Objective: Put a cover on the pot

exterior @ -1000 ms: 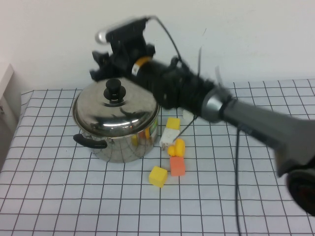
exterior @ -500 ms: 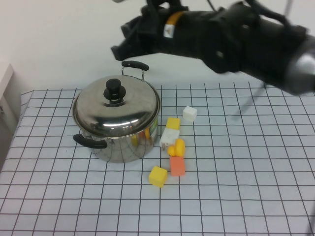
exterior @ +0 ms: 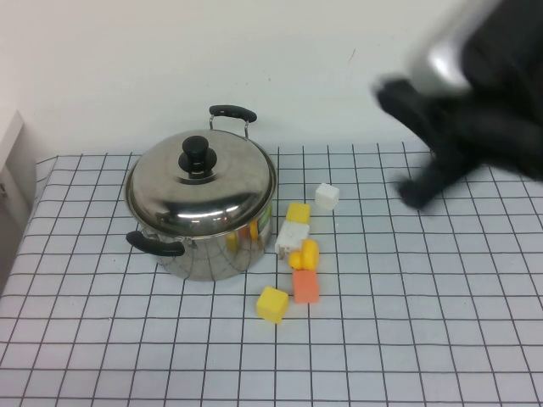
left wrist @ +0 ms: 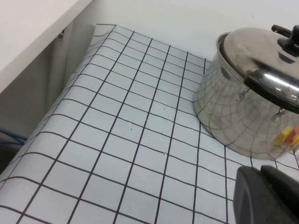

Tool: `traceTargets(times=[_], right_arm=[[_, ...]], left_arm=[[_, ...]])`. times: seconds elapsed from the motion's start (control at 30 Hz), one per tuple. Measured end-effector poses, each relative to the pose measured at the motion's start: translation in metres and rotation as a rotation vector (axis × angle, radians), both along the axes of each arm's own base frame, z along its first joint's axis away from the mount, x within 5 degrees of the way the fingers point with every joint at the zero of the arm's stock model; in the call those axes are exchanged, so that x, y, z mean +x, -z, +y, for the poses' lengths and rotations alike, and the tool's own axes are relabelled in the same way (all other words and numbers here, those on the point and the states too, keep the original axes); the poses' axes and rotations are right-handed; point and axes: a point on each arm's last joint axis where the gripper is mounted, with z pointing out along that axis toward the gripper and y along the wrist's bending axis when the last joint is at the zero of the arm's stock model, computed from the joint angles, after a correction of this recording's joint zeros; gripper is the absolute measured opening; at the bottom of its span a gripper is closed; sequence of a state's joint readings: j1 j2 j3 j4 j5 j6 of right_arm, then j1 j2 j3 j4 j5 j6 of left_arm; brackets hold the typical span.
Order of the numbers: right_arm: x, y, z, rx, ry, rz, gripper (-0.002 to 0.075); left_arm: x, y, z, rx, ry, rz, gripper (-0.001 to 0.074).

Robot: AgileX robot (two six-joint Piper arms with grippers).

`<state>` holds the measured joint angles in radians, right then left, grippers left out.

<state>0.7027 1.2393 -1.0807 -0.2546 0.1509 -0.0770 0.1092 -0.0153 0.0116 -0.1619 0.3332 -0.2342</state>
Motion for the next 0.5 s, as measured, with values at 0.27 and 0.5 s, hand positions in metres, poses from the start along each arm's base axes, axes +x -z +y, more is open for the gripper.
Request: traceTargets(times=[0.27,0.5], right_arm=[[-0.064,0.028,-0.065,-0.203,0.114,0.257,-0.0001],[-0.115,0.043,-0.111,-0.144,0.151,0.251,-0.0002]], left_arm=[[0.000,0.000,0.000,0.004,0.001,0.000,-0.0003],[0.000,0.000,0.000,0.004,0.001,0.000,-0.0003]])
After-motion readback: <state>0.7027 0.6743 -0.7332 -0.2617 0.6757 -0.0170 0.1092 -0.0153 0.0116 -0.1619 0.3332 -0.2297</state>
